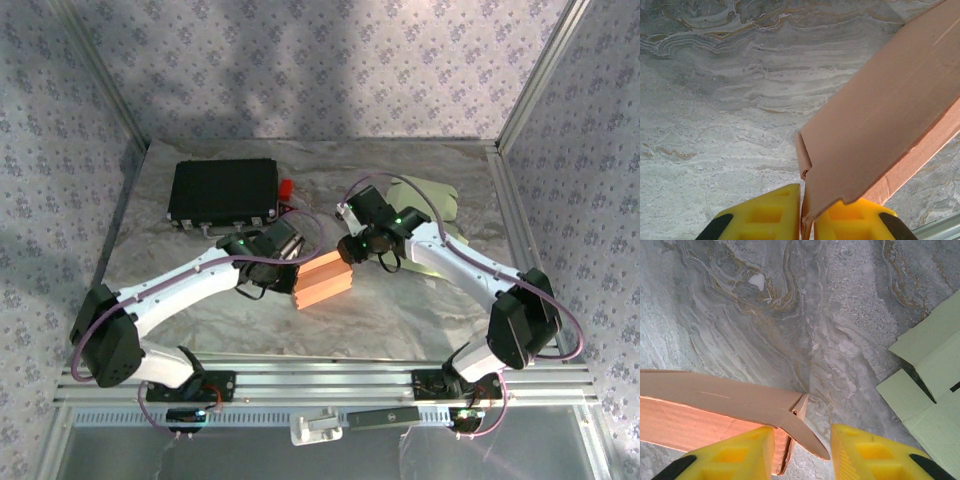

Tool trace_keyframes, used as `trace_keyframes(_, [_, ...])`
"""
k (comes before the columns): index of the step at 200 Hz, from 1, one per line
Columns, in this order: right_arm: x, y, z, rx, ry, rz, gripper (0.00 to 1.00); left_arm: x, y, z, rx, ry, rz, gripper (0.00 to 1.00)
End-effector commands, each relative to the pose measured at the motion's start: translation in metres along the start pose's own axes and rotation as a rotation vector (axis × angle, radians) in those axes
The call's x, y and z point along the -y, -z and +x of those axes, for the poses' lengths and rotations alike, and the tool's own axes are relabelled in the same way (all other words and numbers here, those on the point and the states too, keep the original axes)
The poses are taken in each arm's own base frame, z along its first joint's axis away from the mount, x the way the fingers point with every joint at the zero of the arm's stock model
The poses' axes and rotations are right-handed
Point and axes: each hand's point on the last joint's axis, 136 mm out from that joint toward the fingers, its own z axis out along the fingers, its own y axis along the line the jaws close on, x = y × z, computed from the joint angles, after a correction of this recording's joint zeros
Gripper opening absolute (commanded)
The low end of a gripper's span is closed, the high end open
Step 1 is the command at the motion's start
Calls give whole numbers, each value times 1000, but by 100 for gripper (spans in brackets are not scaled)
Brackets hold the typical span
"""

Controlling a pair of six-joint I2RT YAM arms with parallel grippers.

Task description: Fold the paper box

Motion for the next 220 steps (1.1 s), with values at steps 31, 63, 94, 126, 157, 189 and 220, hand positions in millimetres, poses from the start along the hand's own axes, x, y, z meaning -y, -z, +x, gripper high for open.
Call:
trace_keyframes(31, [-4, -2, 3, -9, 14, -12, 27, 2, 7, -9, 18, -16, -6, 14])
trace_keyframes(63, [-6, -6, 20, -38, 5, 11, 22, 2, 9, -12, 27, -7, -6, 22])
trace_keyframes(94, [-10, -3, 23, -19, -8, 32, 17, 3, 15, -13, 40, 8, 2, 26])
trace_keyframes(126, [-12, 4, 23, -4, -18, 52, 15, 1, 22, -13, 47, 20, -1, 26])
trace_keyframes(157, [-12, 6, 23, -4, -24, 57, 15, -2, 26, -9, 43, 26, -10, 25])
trace_keyframes(189, [-13, 6, 24, -6, -25, 59, 14, -5, 29, -8, 55, 30, -18, 24])
trace_keyframes(220, [-15, 7, 23, 0, -26, 57, 13, -1, 27, -10, 51, 32, -2, 15])
